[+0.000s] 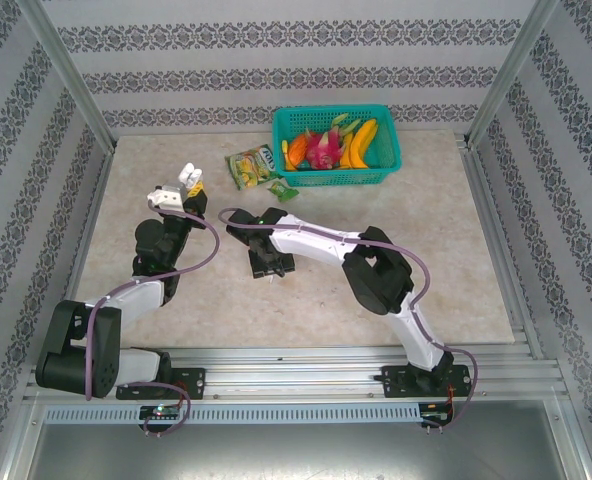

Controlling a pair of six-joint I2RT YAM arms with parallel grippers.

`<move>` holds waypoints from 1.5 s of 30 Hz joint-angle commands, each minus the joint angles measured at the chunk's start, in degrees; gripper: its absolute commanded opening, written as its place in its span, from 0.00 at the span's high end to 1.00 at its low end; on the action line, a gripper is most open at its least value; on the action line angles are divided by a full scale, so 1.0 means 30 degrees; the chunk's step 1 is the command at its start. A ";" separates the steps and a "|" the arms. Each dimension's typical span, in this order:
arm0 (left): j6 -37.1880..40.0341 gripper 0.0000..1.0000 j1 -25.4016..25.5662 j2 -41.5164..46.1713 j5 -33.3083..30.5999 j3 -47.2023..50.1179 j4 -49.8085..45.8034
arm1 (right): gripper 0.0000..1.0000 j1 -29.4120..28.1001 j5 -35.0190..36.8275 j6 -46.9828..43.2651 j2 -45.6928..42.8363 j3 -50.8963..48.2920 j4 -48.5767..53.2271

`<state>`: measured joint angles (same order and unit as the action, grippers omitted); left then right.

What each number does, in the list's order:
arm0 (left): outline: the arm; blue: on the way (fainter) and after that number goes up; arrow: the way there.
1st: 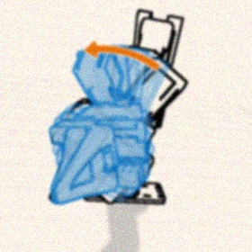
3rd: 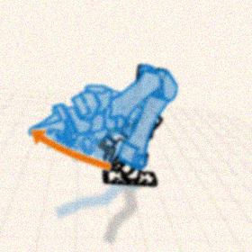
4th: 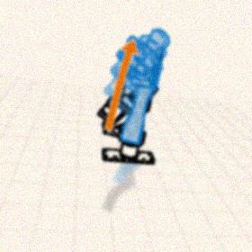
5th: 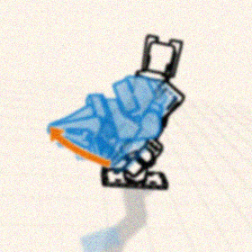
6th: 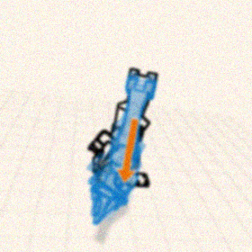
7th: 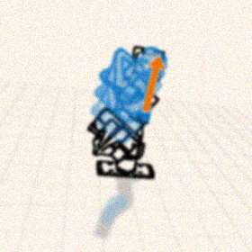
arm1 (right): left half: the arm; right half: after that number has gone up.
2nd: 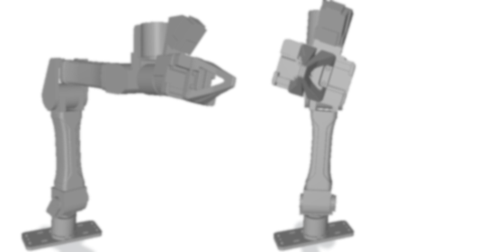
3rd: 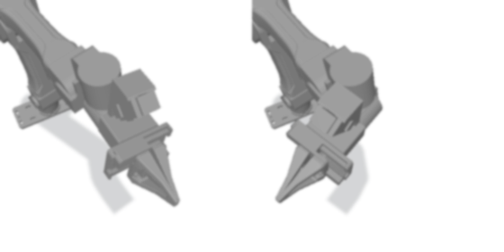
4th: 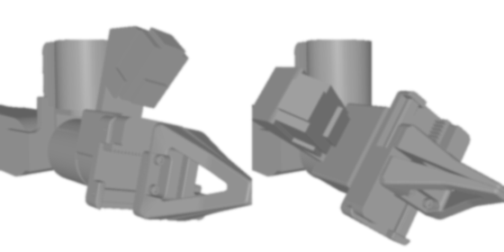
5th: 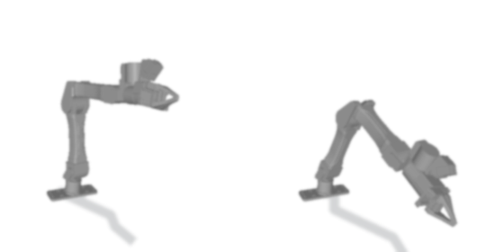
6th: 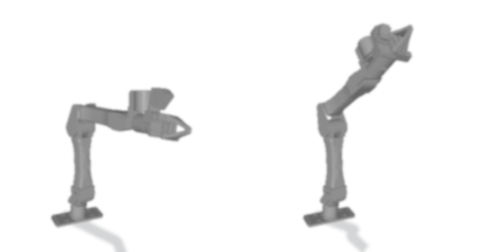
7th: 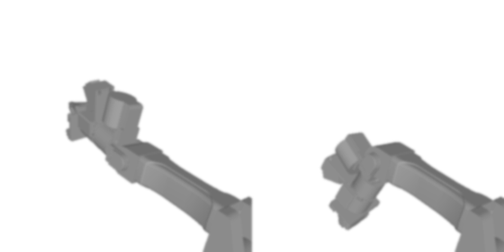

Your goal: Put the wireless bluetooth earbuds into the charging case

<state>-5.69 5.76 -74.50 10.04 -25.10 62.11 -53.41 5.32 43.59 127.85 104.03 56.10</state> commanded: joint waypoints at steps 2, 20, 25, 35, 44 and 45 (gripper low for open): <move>-0.0521 1.00 -0.0382 0.0546 0.0150 0.0089 0.1184 | 0.45 -0.0314 0.0658 0.0271 0.0781 0.1086 0.0813; -0.0760 1.00 -0.0397 0.0342 0.0256 0.0020 0.1271 | 0.49 -0.0464 0.1273 0.0380 0.1880 0.2003 0.1430; -0.0797 1.00 -0.0396 0.0375 0.0285 0.0049 0.1300 | 0.51 -0.0524 0.1209 0.0469 0.2029 0.2037 0.1428; -0.0812 1.00 -0.0397 0.0411 0.0291 0.0113 0.1300 | 0.54 -0.0625 0.1127 0.0730 0.2129 0.1938 0.1370; -0.0856 1.00 -0.0421 0.0429 0.0314 0.0109 0.1270 | 0.61 -0.0611 0.1006 0.0937 0.2028 0.1572 0.1198; -0.0856 1.00 -0.0397 0.0438 0.0315 0.0109 0.1270 | 0.61 -0.0640 0.0981 0.0959 0.1962 0.1536 0.1165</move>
<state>-7.03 5.48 -74.50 10.24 -25.08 62.24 -54.65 7.51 45.30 133.25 109.08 58.43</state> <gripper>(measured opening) 0.236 0.393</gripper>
